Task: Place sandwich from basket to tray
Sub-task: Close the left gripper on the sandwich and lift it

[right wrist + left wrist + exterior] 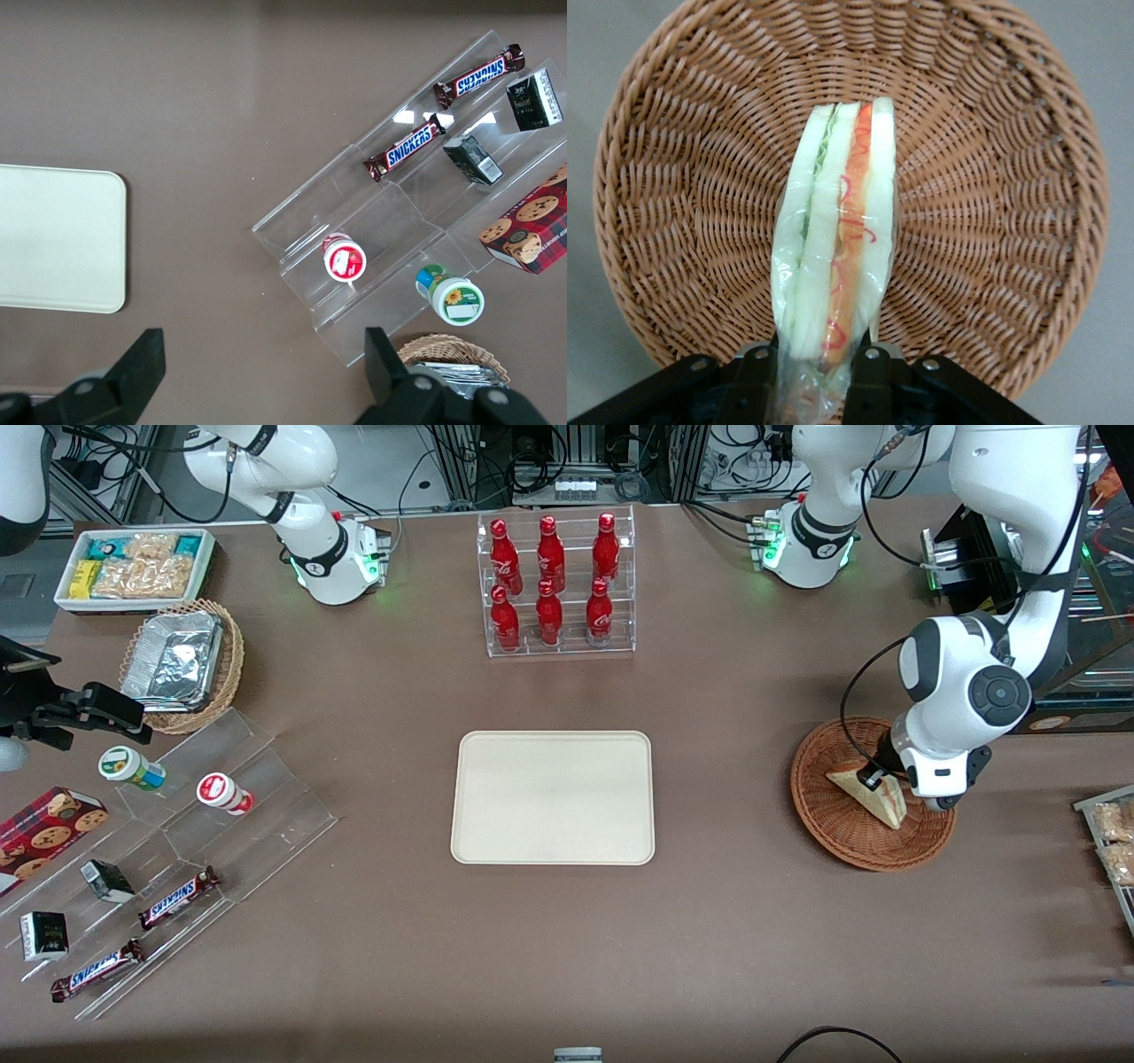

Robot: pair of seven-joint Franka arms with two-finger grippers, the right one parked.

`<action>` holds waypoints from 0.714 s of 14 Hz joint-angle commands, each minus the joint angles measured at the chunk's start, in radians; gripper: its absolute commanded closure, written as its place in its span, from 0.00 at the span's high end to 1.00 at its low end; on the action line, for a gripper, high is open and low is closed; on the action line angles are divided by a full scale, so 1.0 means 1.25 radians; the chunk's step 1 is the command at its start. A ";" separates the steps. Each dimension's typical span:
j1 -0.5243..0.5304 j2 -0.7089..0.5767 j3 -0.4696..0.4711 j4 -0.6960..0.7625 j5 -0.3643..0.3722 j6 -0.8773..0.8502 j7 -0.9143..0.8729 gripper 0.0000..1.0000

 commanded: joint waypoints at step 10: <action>-0.122 -0.059 0.000 0.185 0.017 -0.303 -0.012 0.27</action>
